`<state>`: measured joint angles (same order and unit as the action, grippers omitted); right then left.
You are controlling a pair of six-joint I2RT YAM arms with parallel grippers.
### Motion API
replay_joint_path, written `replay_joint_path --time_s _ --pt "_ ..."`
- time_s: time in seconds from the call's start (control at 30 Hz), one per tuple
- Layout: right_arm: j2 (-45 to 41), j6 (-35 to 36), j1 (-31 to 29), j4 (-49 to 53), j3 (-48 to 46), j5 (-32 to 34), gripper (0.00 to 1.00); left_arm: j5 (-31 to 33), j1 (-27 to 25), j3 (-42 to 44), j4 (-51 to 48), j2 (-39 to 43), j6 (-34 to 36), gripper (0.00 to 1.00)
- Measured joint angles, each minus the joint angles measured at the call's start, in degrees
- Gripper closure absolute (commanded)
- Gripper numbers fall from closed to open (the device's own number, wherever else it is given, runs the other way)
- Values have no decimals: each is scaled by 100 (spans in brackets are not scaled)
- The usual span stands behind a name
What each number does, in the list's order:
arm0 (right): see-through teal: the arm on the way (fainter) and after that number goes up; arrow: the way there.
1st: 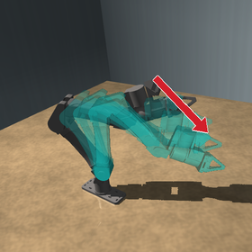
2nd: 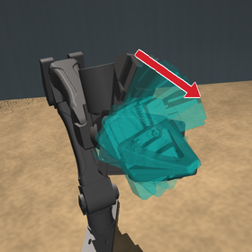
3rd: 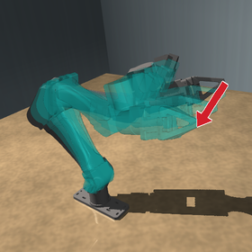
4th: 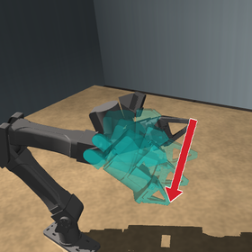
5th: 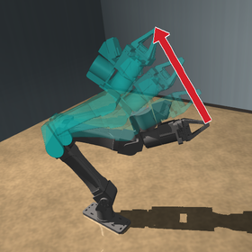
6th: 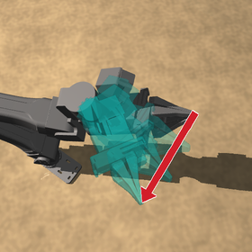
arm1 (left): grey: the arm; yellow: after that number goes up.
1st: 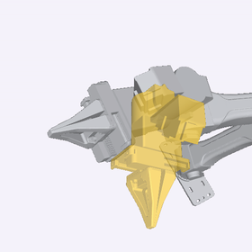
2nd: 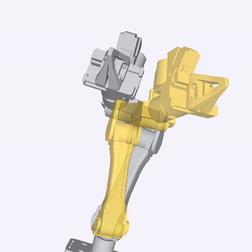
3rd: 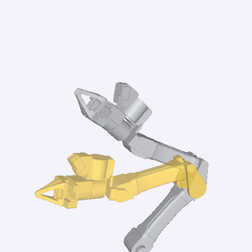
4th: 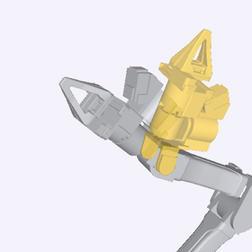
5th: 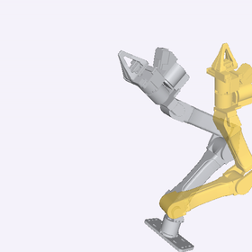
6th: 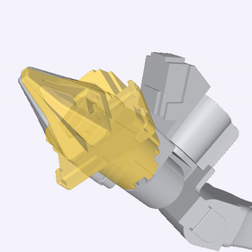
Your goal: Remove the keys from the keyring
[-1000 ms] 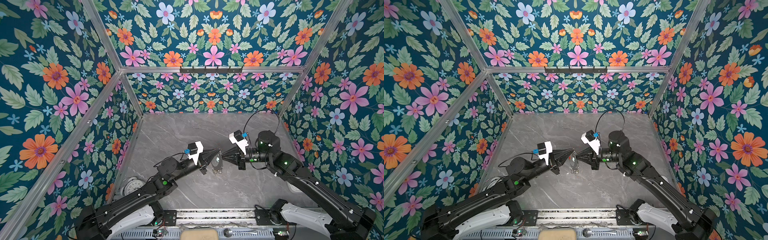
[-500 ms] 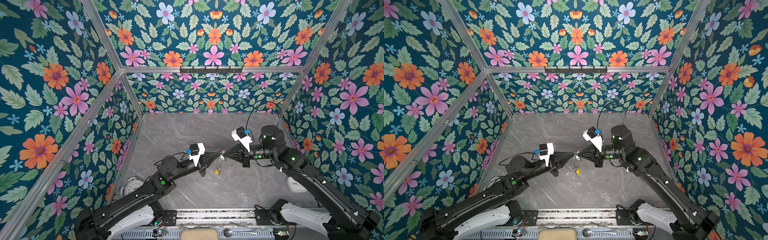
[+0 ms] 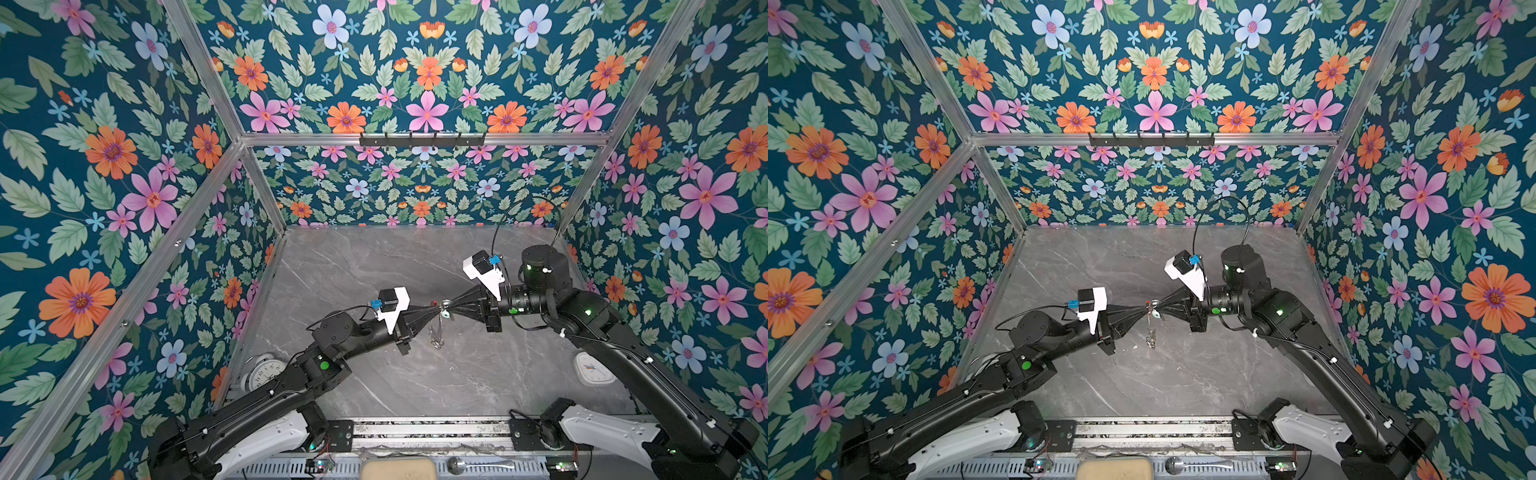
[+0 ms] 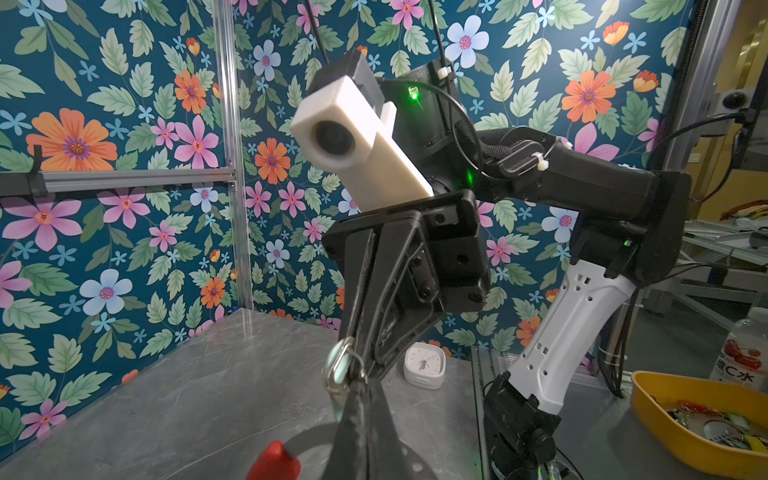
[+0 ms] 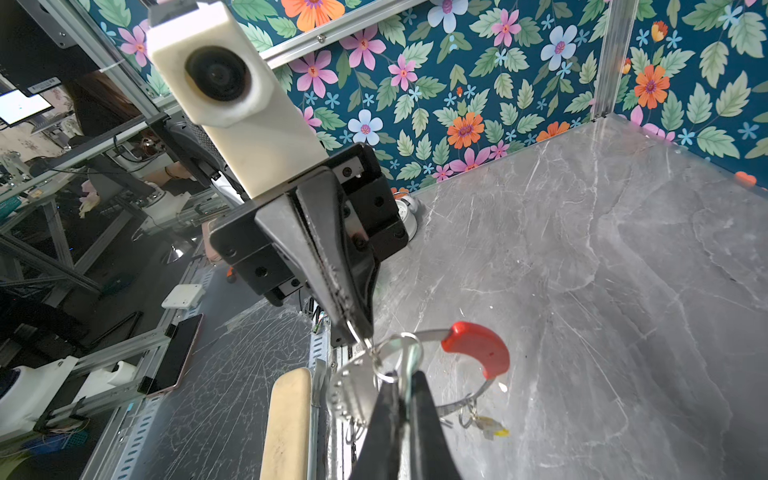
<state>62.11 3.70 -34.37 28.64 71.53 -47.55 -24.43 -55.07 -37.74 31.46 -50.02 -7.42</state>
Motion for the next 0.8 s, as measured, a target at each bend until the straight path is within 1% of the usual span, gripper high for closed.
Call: replay_joint_path --time_s 0.37,0.8 --pt "39 46 133 -101 -164 -345 100 -341 37 0 39 39 -293 100" --pt "48 -4 146 -232 -293 -590 100 -656 90 44 452 -68 -704 100"
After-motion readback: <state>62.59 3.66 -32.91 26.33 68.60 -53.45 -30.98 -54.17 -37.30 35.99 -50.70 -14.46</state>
